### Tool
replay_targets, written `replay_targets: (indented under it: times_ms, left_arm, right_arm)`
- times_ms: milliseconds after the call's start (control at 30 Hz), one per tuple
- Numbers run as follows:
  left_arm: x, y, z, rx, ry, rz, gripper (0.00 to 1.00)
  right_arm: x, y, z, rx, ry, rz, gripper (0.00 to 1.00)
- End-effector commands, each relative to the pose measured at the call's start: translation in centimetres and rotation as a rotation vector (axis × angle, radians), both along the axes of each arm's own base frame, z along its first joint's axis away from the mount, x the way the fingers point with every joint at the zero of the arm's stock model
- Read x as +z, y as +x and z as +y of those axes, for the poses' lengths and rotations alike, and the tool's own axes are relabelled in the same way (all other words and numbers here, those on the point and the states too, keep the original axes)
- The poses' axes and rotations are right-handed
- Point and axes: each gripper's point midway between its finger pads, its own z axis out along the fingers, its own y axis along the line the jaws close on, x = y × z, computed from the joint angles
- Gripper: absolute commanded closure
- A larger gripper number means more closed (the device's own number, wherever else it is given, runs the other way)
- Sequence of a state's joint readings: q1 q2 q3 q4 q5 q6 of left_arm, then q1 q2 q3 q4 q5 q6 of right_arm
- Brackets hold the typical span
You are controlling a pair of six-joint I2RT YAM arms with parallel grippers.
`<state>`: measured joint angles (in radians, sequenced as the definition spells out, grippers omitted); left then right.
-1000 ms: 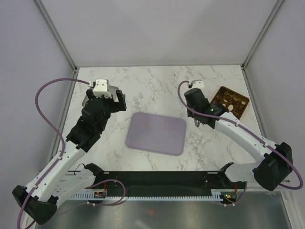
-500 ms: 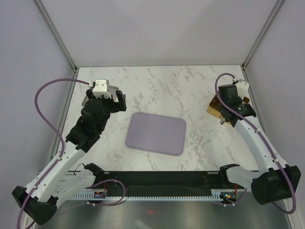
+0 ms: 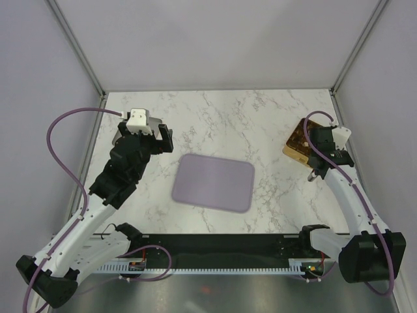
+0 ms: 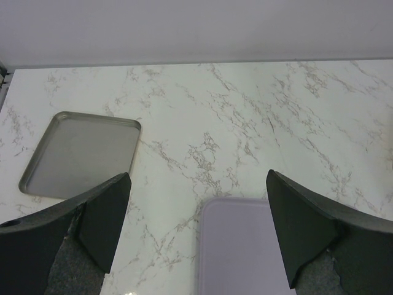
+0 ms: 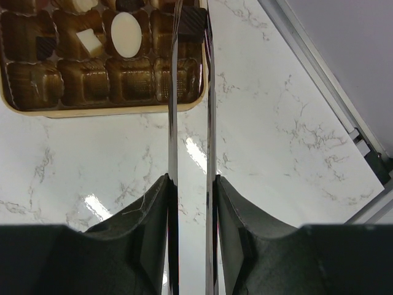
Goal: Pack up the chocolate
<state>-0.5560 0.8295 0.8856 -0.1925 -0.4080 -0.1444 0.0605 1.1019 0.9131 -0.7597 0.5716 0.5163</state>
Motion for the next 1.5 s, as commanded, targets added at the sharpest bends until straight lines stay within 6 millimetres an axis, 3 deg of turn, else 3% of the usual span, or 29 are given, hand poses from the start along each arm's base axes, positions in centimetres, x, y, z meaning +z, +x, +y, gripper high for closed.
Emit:
replay_targets:
  times_ms: [0,400,800,1100,1267,1467]
  left_arm:
    - [1.7,-0.2,-0.1,-0.008,-0.034,-0.040,0.00]
    - [1.7,-0.2,0.2,0.002,-0.028,-0.043,0.00]
    - [1.8,-0.2,0.3,0.010,-0.026,-0.046,0.00]
    - [1.8,-0.2,0.4,0.014,-0.022,-0.047,0.00]
    - [1.8,-0.1,0.4,0.014,-0.020,-0.046,0.00]
    - [1.7,-0.1,0.2,0.006,-0.019,-0.043,0.00]
  right_arm:
    - [0.3,0.2,0.0,-0.014,0.024,-0.040,0.59]
    - [-0.6,0.7,0.1,0.009,0.027,-0.031,0.54]
    - [1.8,1.7,0.3,0.043,0.023,-0.078,0.50]
    - [1.8,3.5,1.9,0.130,0.083,-0.087,0.59]
    - [1.5,5.0,4.7,0.258,0.177,-0.107,0.61]
    - [3.9,6.6,8.7,0.377,0.167,-0.150,0.61]
